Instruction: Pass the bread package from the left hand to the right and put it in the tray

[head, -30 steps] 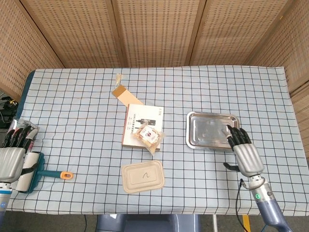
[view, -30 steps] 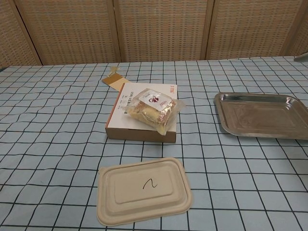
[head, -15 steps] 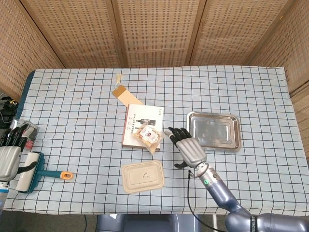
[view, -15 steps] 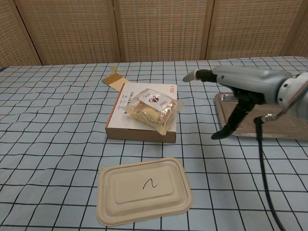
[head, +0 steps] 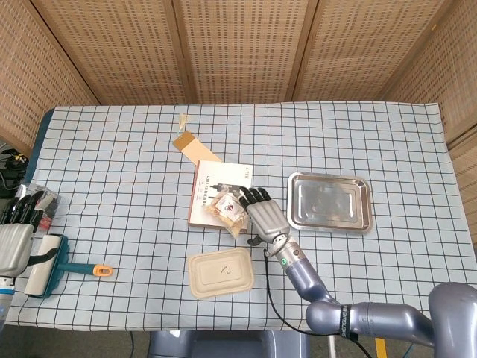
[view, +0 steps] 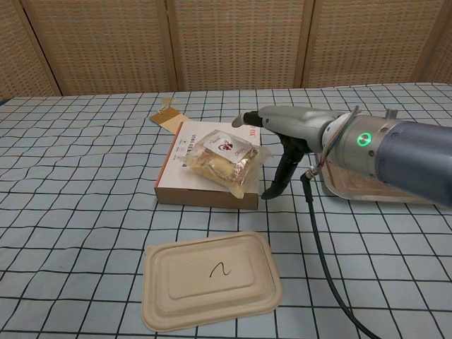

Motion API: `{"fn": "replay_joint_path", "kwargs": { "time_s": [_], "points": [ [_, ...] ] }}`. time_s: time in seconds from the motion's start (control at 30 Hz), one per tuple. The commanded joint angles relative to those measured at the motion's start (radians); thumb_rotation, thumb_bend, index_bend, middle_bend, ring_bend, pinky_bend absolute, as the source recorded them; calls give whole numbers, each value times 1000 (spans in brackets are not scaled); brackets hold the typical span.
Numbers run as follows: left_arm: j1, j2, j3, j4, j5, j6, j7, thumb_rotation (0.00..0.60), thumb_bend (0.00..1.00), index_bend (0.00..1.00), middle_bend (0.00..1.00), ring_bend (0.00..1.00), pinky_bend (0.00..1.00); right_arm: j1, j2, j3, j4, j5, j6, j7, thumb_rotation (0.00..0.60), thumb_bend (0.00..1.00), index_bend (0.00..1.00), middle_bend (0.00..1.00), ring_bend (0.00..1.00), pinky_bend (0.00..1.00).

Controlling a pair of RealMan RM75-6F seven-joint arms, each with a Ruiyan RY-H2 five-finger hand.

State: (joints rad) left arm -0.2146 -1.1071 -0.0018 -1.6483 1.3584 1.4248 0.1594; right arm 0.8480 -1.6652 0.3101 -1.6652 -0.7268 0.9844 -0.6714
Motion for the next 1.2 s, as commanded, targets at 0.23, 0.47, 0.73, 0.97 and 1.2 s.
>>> {"fn": "replay_joint_path", "kwargs": {
  "time_s": [0.23,0.47,0.73,0.97,1.2],
  "points": [
    [0,-1,-17,9,-11,-32,-13,600,1,0,0,0,0,71,-118,-6,158,-3,-13,51,600,94,0,0,0,0],
    [1,-2,-25,9,-11,-45,-16,600,7,0,0,0,0,84,-204,0,271,-89,53,105,600,124,264,128,96,281],
    [4,-13,-36,22,-1,-46,-32,600,11,0,0,0,0,67,-245,-12,306,-175,131,124,600,155,678,531,524,607],
    [9,-15,-42,22,-1,-46,-29,600,13,0,0,0,0,40,-193,-7,243,-195,168,101,600,157,714,550,549,628],
    [11,-15,-44,11,3,-52,-24,600,15,0,0,0,0,3,-71,1,167,-230,227,52,600,157,716,549,549,628]
  ]
}}
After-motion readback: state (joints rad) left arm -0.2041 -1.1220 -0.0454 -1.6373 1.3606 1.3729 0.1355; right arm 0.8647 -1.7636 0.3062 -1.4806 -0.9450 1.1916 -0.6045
